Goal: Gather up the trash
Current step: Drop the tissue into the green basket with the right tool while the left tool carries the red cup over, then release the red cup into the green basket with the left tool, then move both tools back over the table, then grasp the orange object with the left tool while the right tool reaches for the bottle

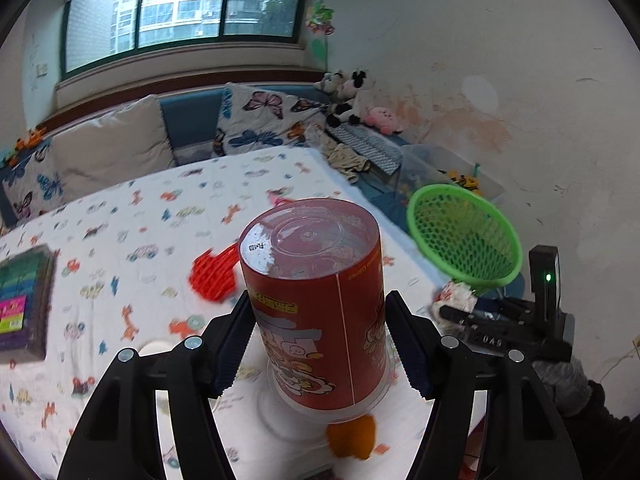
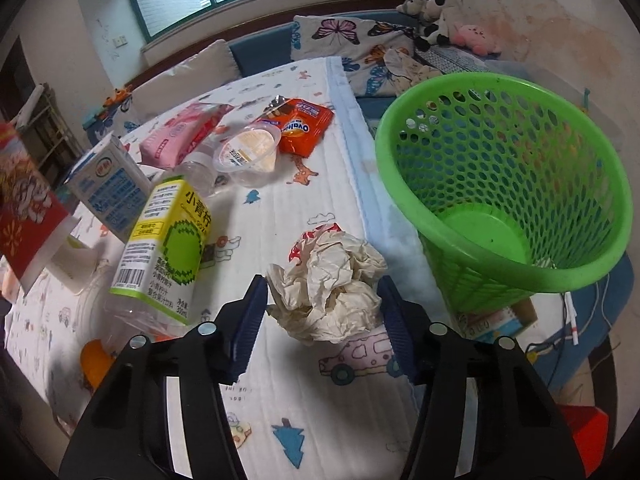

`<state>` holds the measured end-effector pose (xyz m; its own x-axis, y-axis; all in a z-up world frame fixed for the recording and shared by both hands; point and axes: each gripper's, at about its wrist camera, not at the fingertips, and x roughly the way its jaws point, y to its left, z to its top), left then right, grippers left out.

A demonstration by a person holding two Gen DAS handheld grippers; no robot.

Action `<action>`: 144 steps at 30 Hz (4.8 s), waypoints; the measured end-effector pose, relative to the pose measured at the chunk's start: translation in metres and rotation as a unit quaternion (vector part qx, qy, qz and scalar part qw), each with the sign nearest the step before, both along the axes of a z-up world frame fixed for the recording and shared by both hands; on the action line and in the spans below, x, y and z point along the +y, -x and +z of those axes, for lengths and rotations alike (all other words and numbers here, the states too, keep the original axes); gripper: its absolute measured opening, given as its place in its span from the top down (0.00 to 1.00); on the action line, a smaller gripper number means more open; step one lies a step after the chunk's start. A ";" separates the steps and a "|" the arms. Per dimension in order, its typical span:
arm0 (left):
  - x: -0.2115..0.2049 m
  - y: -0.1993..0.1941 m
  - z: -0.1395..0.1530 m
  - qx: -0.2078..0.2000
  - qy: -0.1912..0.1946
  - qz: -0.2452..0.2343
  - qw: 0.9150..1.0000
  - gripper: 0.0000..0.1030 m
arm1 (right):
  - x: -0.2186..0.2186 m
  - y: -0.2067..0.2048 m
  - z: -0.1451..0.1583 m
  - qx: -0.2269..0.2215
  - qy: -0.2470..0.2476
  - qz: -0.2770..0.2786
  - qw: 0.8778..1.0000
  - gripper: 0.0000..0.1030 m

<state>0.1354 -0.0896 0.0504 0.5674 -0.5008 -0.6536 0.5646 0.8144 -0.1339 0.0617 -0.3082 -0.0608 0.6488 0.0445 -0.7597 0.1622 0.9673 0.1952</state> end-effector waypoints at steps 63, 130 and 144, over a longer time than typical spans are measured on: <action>-0.340 -0.059 -0.059 0.080 -0.054 -0.170 0.981 0.27 | -0.155 0.068 0.052 -0.076 0.037 -0.178 0.980 0.24; -0.015 0.076 -0.121 0.028 -0.101 -0.021 0.994 0.65 | 0.035 0.038 0.042 -0.078 -0.015 0.033 0.996 0.14; -0.003 0.077 -0.113 0.049 -0.063 -0.032 0.996 0.81 | 0.069 -0.018 0.046 -0.053 -0.029 0.095 0.994 0.14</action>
<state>0.0586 -0.0926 -0.0623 0.4669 -0.4448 -0.7643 0.6052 0.7909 -0.0906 0.0793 -0.2389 -0.0150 0.7003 0.2158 -0.6805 -0.0474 0.9652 0.2573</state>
